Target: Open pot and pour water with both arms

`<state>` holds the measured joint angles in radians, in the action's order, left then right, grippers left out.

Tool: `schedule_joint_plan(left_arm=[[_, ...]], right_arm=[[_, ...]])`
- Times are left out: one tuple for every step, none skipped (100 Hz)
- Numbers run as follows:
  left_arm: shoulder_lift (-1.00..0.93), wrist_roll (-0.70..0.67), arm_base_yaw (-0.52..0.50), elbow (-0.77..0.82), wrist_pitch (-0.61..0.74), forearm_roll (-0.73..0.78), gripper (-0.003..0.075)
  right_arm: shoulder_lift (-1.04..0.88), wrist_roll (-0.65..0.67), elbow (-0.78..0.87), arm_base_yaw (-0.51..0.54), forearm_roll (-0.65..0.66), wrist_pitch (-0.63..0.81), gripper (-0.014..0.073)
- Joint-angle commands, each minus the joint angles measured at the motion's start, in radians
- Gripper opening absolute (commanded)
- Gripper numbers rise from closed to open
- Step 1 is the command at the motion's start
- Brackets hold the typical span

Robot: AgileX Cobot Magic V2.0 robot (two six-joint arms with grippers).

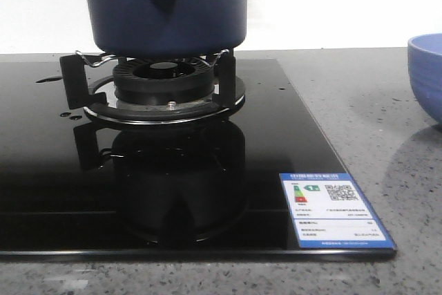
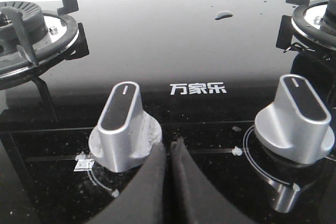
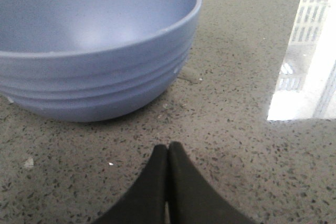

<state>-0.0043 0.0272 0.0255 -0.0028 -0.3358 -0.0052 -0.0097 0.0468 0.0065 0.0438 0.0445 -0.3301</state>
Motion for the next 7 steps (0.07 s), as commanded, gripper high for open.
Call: schedule_joint_plan(left_arm=[[-0.027,-0.011,-0.002,0.036,0.052,-0.009,-0.002],[-0.027,-0.011,-0.002,0.036,0.052,-0.009,-0.002],[-0.027,-0.011,-0.002,0.036,0.052,-0.009,-0.002],[-0.027,-0.011,-0.002,0.036,0.052,-0.009,-0.002],[-0.027,-0.011,-0.002,0.036,0.052,-0.009,-0.002],[-0.027,-0.011,-0.002,0.036,0.052,-0.009,-0.002],[-0.027,-0.011,-0.002,0.036,0.052,-0.009,-0.002]], right_arm=[[-0.018,0.001,0.027,0.007,0.016,0.021,-0.0063],[-0.018,0.001,0.027,0.007,0.016,0.021,-0.0063],[-0.018,0.001,0.027,0.007,0.016,0.021,-0.0063],[-0.018,0.001,0.027,0.007,0.016,0.021,-0.0063],[-0.018,0.001,0.027,0.007,0.016,0.021,-0.0063],[-0.018,0.001,0.027,0.007,0.016,0.021,-0.0063],[-0.018,0.001,0.027,0.007,0.016,0.021,-0.0063]])
